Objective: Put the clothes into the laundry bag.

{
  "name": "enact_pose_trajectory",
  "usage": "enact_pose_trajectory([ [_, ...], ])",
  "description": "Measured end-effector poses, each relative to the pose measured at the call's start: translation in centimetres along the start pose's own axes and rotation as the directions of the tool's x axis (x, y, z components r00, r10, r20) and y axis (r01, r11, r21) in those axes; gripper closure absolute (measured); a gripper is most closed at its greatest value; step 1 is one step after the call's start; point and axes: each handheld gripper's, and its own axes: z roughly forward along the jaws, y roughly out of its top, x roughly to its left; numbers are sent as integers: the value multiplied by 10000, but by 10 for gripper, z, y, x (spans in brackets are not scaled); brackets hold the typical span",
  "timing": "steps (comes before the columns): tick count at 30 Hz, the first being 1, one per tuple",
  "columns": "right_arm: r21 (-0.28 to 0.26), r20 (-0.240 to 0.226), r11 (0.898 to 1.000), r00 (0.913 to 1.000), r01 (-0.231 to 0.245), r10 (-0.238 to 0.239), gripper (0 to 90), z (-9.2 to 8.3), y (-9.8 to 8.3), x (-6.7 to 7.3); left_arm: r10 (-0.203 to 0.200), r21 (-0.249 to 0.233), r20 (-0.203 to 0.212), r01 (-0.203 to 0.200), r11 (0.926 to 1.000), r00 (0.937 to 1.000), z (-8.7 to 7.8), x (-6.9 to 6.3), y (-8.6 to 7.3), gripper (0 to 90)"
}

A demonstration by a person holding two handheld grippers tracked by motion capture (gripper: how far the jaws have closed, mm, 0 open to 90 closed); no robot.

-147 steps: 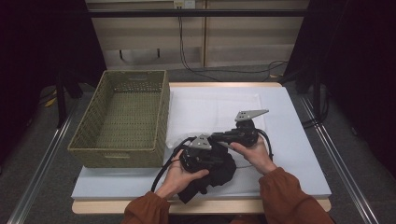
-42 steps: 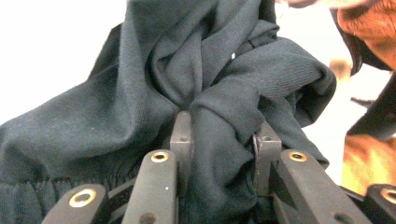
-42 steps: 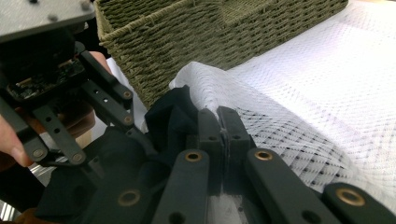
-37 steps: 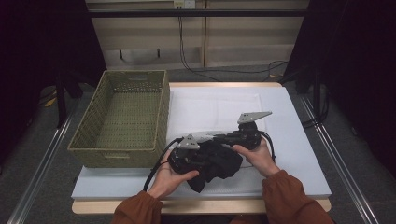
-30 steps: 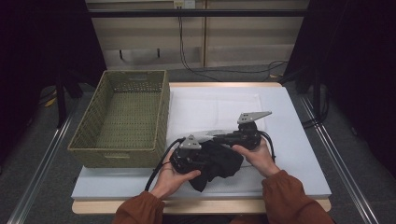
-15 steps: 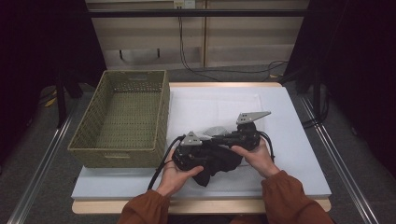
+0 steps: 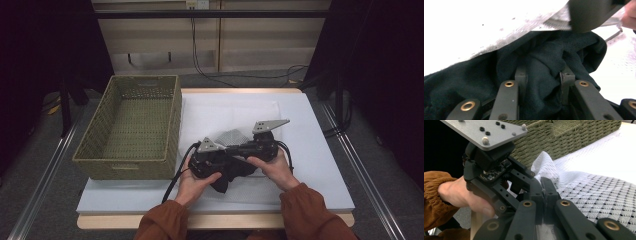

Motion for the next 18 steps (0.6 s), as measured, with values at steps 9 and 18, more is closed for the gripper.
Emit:
enact_pose_trajectory([
  [9,143,70,9998,9999,-141,140,891,2,-4,-5,-206,246,332,198,9995,9992,6,3,-10,593],
  [18,158,153,9997,9997,-170,167,891,1,-6,-7,631,615,492,-661,9959,9968,-28,-2,-8,342],
])
